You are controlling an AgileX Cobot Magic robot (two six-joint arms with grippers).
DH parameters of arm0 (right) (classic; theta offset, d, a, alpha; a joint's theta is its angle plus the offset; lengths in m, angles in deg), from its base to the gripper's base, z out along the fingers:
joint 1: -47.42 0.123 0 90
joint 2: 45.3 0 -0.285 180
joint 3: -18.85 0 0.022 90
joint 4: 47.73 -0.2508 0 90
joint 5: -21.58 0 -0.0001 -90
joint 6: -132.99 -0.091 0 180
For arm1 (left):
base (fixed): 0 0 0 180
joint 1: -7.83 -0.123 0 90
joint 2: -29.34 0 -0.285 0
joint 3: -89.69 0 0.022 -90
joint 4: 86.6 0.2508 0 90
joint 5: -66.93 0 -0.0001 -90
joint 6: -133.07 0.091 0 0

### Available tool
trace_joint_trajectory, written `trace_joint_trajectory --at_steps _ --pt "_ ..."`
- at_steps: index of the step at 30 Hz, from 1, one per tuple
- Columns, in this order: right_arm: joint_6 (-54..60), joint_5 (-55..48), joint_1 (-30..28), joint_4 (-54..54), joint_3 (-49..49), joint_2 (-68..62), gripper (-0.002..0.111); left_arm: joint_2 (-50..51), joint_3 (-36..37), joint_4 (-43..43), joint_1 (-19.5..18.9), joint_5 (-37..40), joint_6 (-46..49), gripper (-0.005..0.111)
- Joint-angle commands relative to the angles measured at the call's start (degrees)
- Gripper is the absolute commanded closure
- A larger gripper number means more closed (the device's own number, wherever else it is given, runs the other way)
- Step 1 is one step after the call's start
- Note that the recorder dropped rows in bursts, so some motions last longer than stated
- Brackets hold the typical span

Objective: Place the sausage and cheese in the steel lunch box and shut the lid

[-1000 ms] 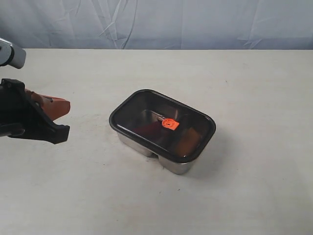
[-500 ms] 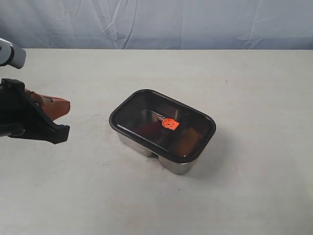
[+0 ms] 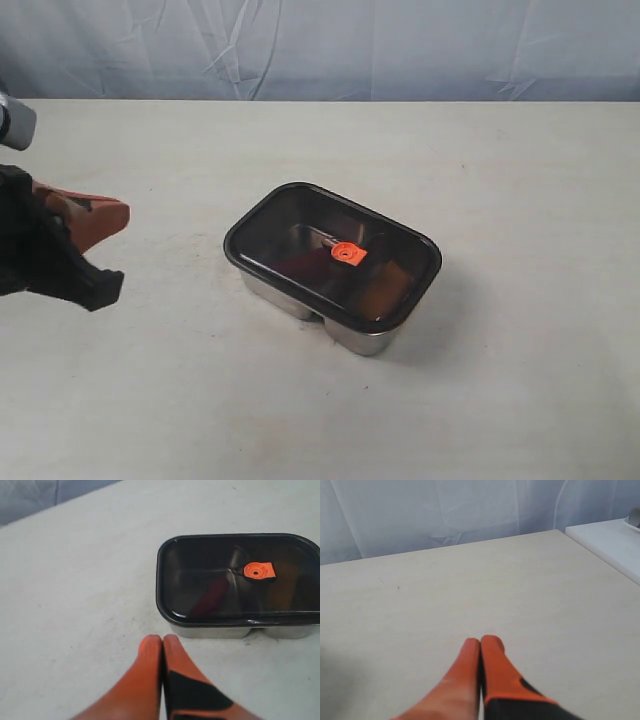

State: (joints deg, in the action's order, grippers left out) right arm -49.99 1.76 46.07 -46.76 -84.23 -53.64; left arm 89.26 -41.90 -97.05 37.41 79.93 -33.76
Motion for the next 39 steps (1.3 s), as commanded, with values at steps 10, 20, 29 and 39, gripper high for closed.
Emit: trace_joint_trajectory --at_steps 10,20,29,39 --pt "0.47 1.24 -0.31 -0.02 0.3 0.38 0.108 -34.58 11.35 6.57 -13.48 5.17 -9.55 0.107" --pt "0.47 1.24 -0.31 -0.02 0.3 0.38 0.108 -45.51 16.74 7.56 -28.02 13.96 -13.17 0.107" --pt "0.47 1.24 -0.31 -0.02 0.3 0.38 0.108 -47.85 21.5 7.45 -28.42 8.93 -14.63 0.107" --pt "0.47 0.99 -0.31 -0.15 0.3 0.38 0.108 -50.11 28.6 6.18 -28.42 3.66 -14.72 0.107"
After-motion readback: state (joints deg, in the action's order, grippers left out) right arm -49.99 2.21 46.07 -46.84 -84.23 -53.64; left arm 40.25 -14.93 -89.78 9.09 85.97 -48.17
